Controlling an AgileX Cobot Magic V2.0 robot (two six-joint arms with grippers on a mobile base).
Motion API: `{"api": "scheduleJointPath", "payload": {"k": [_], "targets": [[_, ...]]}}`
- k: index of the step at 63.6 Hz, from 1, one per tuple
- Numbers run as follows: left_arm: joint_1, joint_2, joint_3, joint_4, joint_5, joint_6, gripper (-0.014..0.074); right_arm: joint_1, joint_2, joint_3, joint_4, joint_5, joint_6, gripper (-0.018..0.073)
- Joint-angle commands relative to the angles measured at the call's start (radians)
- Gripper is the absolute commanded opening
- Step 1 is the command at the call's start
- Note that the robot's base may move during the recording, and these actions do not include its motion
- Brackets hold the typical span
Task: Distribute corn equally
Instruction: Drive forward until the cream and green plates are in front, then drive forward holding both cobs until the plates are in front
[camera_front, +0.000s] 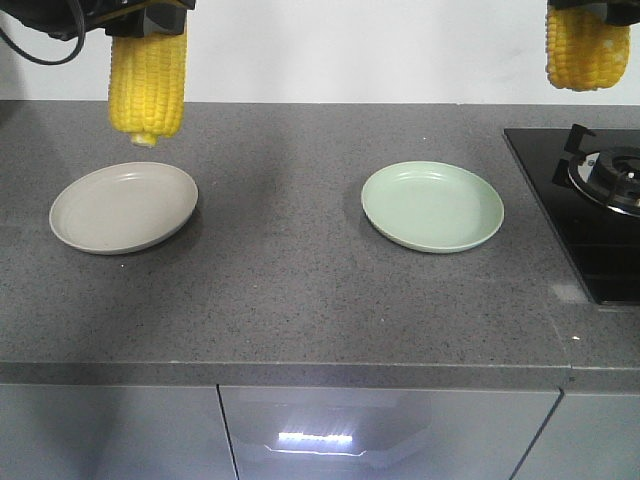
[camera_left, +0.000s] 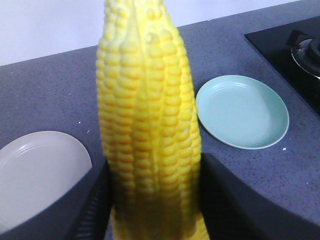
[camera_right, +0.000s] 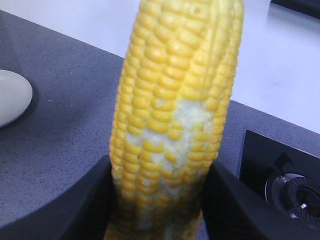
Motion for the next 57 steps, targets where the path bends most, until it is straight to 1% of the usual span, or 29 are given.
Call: {"api": "scheduleJointPath", "payload": {"k": [1,57], "targets": [[-0.003,-0.036,-0.023,0.006,-0.072,-0.01,-0.0006,-0.008,-0.027,-0.03,-0.015,-0.075,-0.005,-0.0005],[-0.003,-0.036,-0.023,0.006,-0.072,-0.01,-0.0006,-0.008,-0.027,-0.03,-0.015,-0.075,-0.005,-0.0005]]}}
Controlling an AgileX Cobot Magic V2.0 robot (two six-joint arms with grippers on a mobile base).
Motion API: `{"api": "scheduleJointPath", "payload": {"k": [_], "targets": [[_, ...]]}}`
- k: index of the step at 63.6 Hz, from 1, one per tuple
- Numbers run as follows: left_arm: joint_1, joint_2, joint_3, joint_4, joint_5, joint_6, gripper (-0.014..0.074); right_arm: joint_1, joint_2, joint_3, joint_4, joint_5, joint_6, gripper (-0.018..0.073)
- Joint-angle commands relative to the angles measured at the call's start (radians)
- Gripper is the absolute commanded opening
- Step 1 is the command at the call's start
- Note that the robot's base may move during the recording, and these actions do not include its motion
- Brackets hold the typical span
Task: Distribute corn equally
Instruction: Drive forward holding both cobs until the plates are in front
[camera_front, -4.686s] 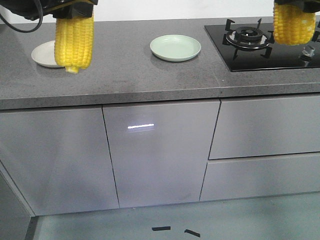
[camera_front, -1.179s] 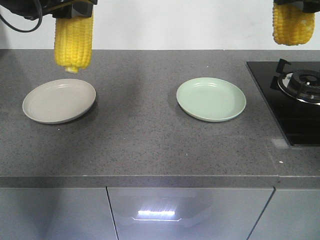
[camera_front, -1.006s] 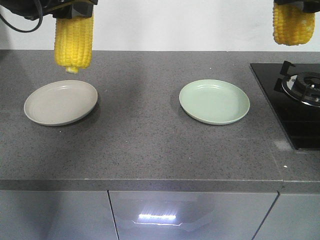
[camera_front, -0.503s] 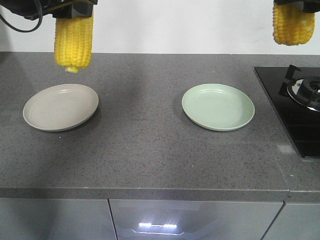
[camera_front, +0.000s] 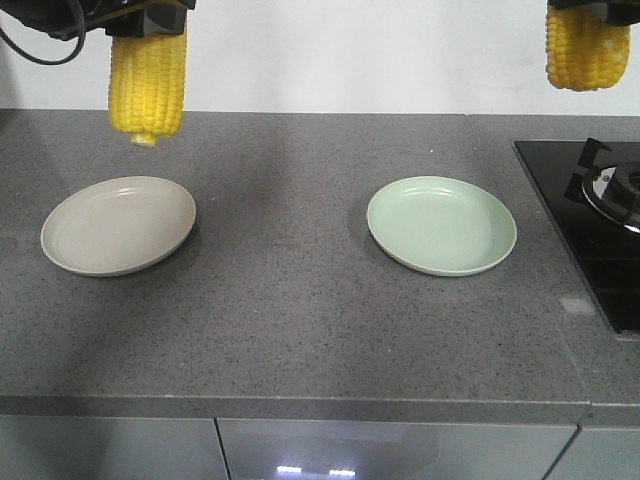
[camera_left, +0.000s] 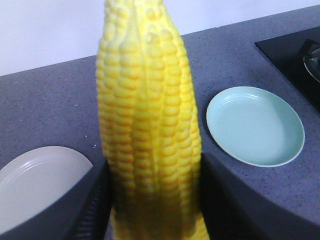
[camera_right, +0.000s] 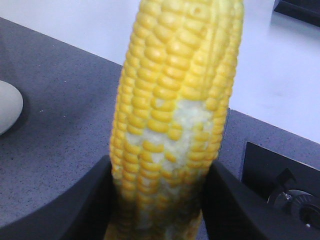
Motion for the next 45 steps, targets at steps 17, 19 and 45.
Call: {"api": "scheduleJointPath", "payload": {"k": [17,19,45], "targets": [[-0.003,-0.036,-0.023,0.006,-0.072,-0.01,-0.0006,-0.008,-0.027,-0.03,-0.015,-0.075,-0.005,-0.0005],[-0.003,-0.036,-0.023,0.006,-0.072,-0.01,-0.0006,-0.008,-0.027,-0.03,-0.015,-0.075,-0.005,-0.0005],[-0.003,-0.036,-0.023,0.006,-0.072,-0.01,-0.0006,-0.008,-0.027,-0.03,-0.015,-0.075,-0.005,-0.0005]]}}
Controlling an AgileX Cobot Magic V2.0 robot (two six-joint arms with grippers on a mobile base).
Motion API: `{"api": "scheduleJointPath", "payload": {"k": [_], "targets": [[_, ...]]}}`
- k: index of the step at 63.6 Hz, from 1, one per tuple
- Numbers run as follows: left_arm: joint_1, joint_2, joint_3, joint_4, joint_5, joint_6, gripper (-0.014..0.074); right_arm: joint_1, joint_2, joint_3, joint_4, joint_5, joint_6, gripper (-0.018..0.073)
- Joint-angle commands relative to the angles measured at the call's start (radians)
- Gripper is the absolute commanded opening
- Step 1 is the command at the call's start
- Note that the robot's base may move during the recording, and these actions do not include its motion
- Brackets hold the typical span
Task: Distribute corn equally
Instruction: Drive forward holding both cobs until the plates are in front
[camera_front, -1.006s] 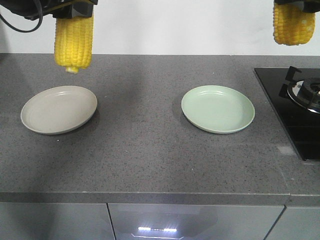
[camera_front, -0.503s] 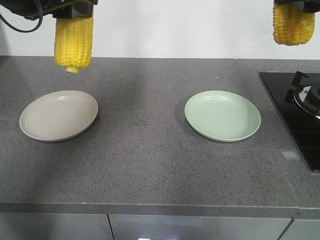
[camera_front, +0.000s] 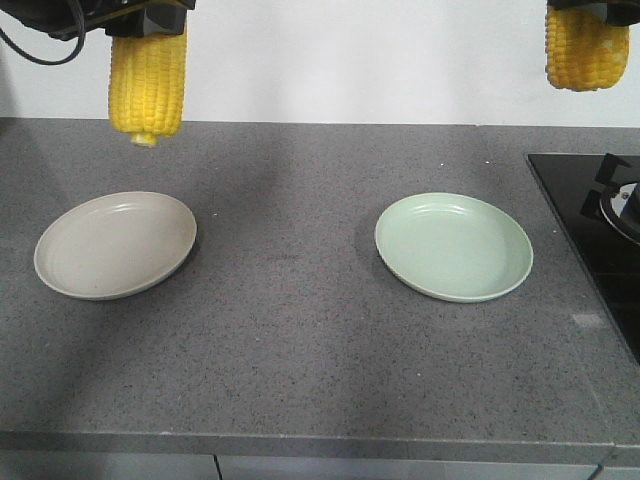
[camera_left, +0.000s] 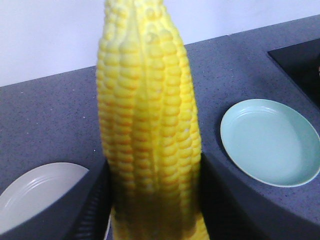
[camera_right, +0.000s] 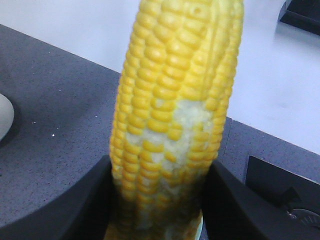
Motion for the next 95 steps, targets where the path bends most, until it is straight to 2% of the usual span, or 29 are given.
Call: {"api": "scheduleJointPath", "payload": {"k": [1,95], "targets": [[-0.003,-0.036,-0.023,0.006,-0.072,-0.01,-0.0006,-0.008,-0.027,-0.03,-0.015,-0.075,-0.005,-0.0005],[-0.003,-0.036,-0.023,0.006,-0.072,-0.01,-0.0006,-0.008,-0.027,-0.03,-0.015,-0.075,-0.005,-0.0005]]}}
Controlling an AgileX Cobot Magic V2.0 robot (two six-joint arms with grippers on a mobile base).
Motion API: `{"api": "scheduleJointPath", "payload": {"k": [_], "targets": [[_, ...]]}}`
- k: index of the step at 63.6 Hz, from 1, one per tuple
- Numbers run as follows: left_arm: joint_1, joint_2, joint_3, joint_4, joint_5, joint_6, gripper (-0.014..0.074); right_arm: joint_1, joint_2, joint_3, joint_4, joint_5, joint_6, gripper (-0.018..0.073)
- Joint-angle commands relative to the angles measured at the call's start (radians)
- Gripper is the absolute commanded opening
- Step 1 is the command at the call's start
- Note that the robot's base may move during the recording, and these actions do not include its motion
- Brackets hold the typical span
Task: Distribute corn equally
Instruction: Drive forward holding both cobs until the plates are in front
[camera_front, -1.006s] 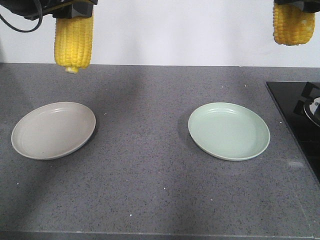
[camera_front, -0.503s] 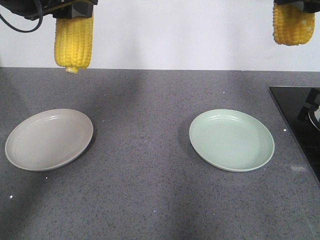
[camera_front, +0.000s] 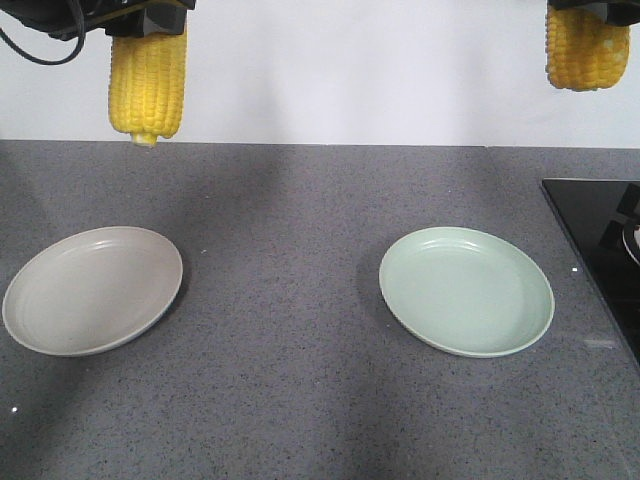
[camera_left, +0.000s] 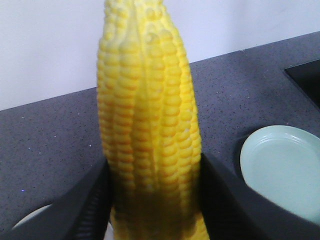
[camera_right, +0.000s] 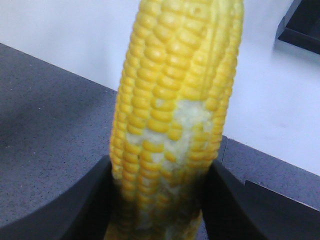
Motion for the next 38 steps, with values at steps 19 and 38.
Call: {"api": "scheduleJointPath", "payload": {"k": [19,38], "targets": [[-0.003,-0.036,-0.023,0.006,-0.072,-0.01,-0.0006,-0.008,-0.027,-0.03,-0.015,-0.075,-0.005,-0.0005],[-0.003,-0.036,-0.023,0.006,-0.072,-0.01,-0.0006,-0.008,-0.027,-0.03,-0.015,-0.075,-0.005,-0.0005]]}}
